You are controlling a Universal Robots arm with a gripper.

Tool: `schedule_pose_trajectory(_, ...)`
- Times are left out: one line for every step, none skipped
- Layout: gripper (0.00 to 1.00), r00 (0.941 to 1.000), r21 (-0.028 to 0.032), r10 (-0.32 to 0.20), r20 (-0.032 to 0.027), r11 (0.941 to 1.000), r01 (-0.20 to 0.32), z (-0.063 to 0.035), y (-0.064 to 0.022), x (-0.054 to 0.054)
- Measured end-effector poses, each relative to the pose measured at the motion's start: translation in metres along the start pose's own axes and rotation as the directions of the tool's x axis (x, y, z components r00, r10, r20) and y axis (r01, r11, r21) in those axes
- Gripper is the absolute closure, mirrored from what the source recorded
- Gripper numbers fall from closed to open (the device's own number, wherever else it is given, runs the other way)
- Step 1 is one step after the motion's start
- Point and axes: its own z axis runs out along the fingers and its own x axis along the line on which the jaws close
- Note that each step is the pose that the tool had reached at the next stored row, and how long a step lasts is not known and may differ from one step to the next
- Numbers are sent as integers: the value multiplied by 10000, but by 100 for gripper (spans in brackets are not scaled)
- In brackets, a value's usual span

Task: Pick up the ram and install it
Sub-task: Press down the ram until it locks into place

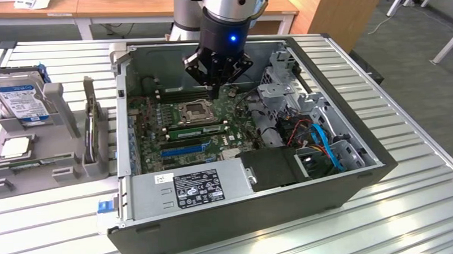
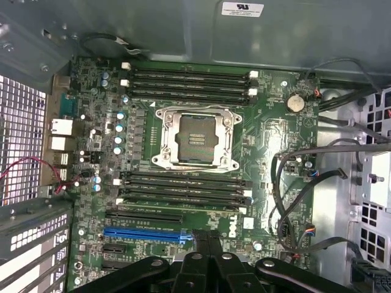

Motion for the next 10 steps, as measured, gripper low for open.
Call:
schedule_pose_trajectory(90,10000,0,0,1,10000,0,0,0,1)
schedule_pose_trajectory(90,10000,0,1,0,10000,-1,0,0,5)
schedule_pose_trajectory(90,10000,-3,94,5,10000,-94,5,4,79)
schedule_pose_trajectory(90,9995,-8,331,17,9995,-331,8,5,117)
schedule_pose_trajectory(90,9991,-11,434,22,9991,-434,8,6,129)
schedule_pose_trajectory(90,9991,-11,435,22,9991,-435,9,6,129)
schedule_pose_trajectory(90,9991,-12,435,22,9991,-435,9,6,129)
schedule_pose_trajectory(90,9991,-11,435,22,9991,-434,9,6,129)
schedule_pose_trajectory(90,9991,-12,435,22,9991,-435,9,6,129)
schedule_pose_trajectory(90,9991,-12,435,23,9991,-435,9,6,129)
